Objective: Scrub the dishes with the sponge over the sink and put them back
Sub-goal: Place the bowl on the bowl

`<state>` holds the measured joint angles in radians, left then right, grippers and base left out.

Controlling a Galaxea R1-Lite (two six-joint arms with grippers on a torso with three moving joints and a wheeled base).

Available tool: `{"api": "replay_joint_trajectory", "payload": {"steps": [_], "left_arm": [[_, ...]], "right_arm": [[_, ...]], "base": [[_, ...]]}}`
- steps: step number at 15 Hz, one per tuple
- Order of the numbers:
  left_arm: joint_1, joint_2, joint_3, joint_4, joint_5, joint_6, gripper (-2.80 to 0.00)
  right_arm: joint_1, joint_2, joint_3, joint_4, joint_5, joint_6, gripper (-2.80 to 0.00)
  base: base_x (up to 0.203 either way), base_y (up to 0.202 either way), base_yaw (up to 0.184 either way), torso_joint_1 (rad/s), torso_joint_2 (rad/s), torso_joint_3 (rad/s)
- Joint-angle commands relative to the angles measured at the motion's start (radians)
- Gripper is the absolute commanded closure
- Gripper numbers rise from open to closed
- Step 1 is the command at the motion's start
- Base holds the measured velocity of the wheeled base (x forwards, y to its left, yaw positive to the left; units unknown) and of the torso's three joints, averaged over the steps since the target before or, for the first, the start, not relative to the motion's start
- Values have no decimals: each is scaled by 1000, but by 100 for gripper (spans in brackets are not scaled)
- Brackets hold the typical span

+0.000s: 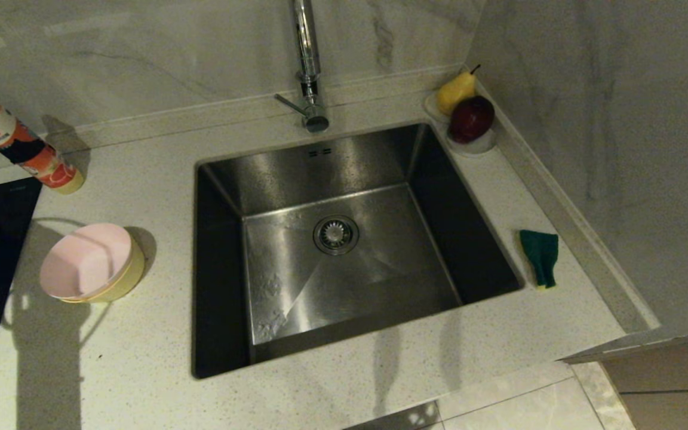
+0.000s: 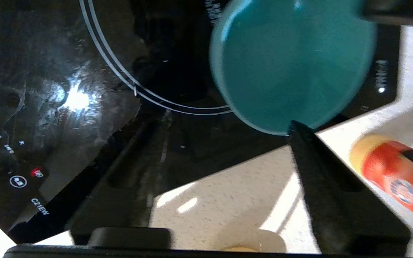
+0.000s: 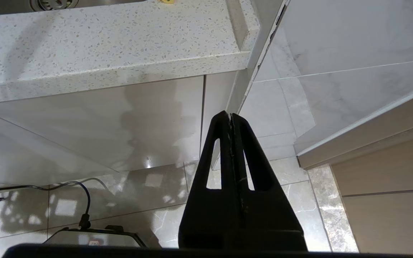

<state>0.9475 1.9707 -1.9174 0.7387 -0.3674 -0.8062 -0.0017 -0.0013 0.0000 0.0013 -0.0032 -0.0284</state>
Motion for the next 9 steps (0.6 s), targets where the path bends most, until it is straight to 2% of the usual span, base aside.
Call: {"api": "replay_joint_trajectory", "payload": {"steps": [1, 9], "left_arm": [[22, 20, 3, 2, -4, -4, -280], [33, 93, 12, 4, -5, -3, -280]], "right_arm": [[0, 1, 0, 0, 0, -1, 0], [0, 1, 0, 0, 0, -1, 0]], "base": [[0, 0, 0, 0, 0, 0], [0, 0, 0, 0, 0, 0]]}}
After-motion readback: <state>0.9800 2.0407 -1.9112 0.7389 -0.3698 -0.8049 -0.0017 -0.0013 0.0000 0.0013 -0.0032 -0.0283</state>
